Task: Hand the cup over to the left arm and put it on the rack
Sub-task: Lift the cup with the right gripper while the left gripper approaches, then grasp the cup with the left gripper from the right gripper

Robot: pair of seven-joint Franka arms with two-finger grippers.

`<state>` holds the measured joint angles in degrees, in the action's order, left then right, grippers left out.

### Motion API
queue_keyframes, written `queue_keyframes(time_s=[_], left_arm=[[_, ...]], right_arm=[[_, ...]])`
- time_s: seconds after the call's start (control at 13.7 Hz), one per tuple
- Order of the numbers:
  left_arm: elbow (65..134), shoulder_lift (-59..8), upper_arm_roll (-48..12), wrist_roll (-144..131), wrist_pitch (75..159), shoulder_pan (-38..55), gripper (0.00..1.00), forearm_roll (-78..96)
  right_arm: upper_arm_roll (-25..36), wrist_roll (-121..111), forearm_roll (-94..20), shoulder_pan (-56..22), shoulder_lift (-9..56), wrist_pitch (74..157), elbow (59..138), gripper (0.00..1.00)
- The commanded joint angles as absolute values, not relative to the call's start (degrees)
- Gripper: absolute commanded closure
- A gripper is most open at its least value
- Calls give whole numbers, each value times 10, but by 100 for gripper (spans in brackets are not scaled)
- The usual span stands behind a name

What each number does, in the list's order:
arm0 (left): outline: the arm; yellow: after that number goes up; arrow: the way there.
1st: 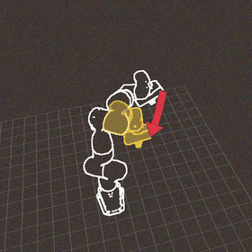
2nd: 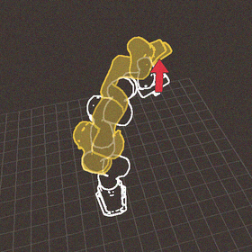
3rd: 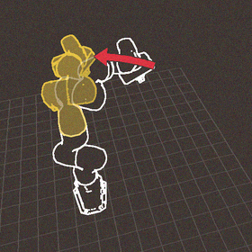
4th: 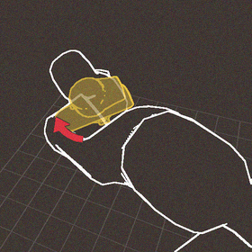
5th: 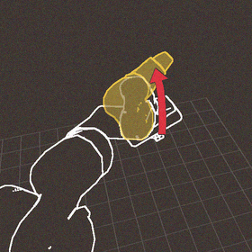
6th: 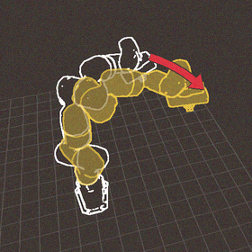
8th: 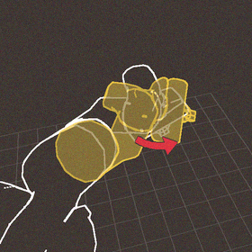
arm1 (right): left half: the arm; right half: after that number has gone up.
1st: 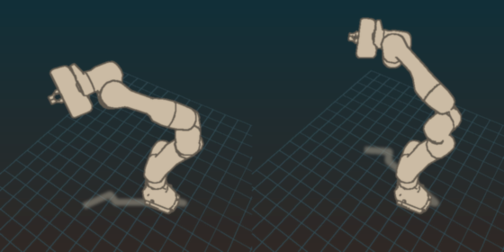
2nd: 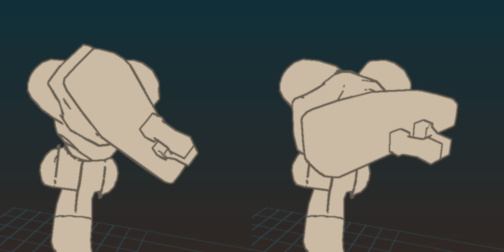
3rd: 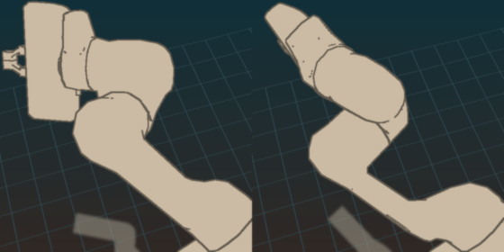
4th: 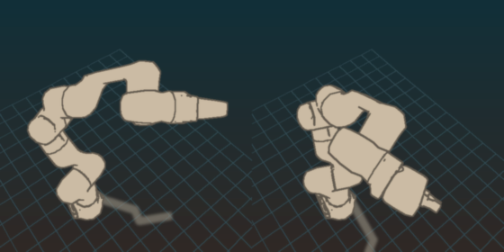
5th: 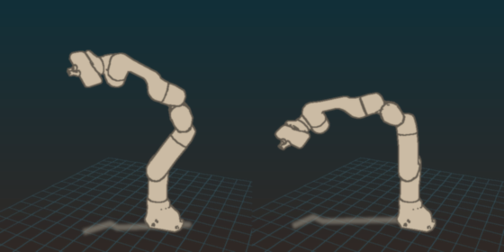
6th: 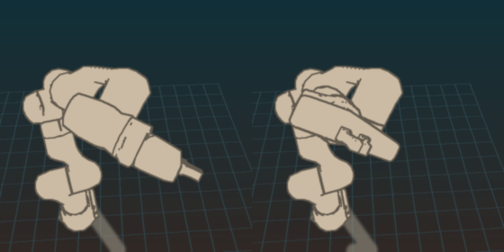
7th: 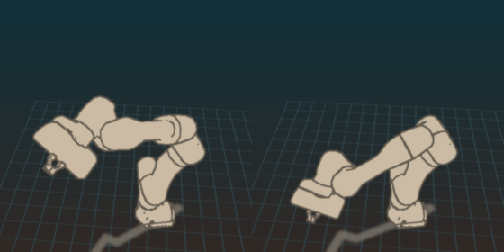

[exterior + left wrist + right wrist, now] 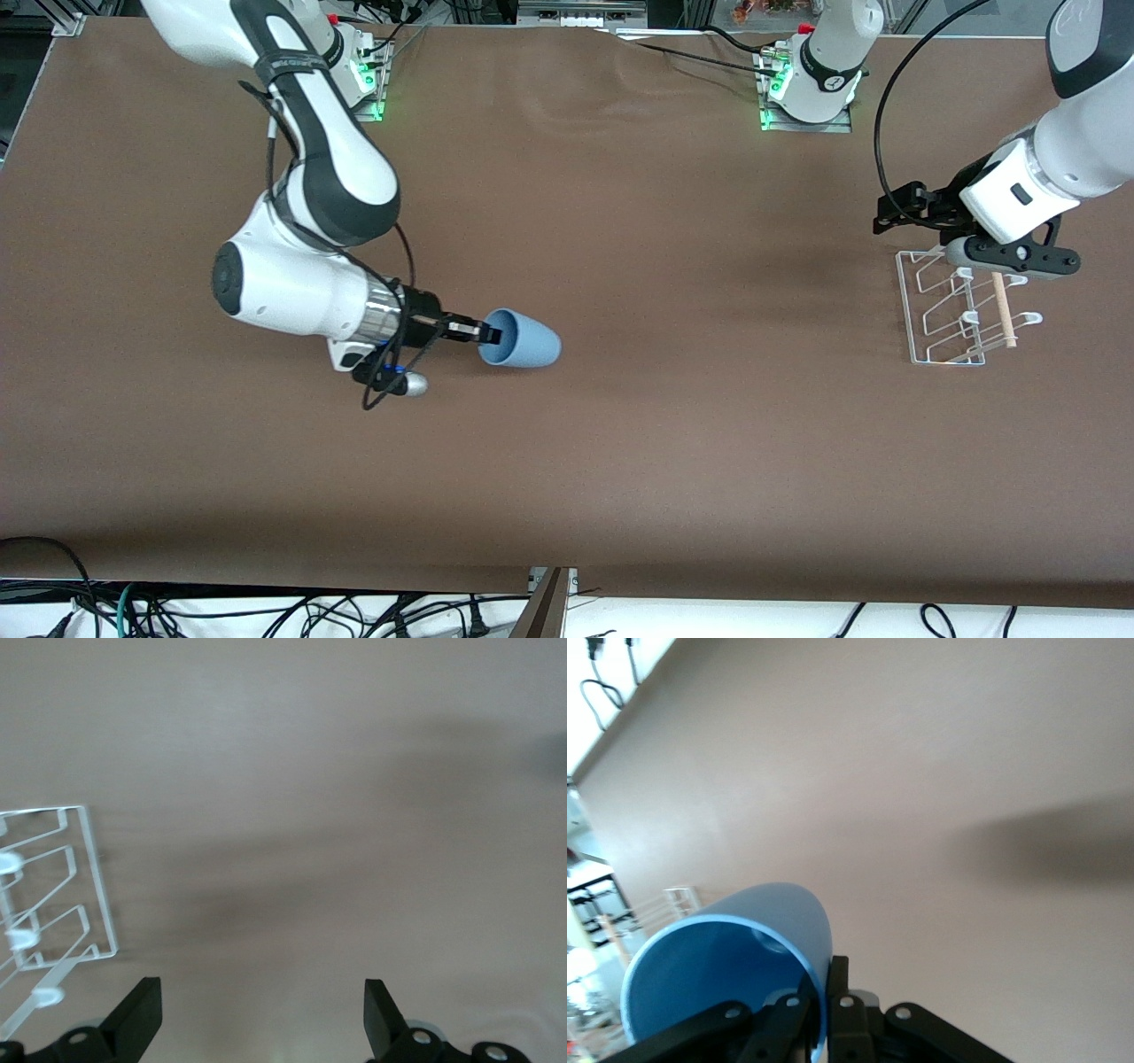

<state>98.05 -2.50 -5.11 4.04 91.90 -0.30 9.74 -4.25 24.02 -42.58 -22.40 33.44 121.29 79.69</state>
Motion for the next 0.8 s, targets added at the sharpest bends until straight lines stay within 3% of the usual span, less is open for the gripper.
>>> queue_keyframes(time_s=[0.0, 0.37, 0.73], left_arm=[[971, -39, -47, 107, 914, -9, 0, 154], [911, -94, -50, 238, 933, -8, 0, 219], [910, -152, -52, 451, 982, -1, 0, 355]], right_arm=[[-39, 285, -473, -258, 374, 1222, 723, 100], [-39, 286, -546, -296, 381, 1251, 705, 100], [-48, 287, -613, -308, 390, 1255, 686, 100]])
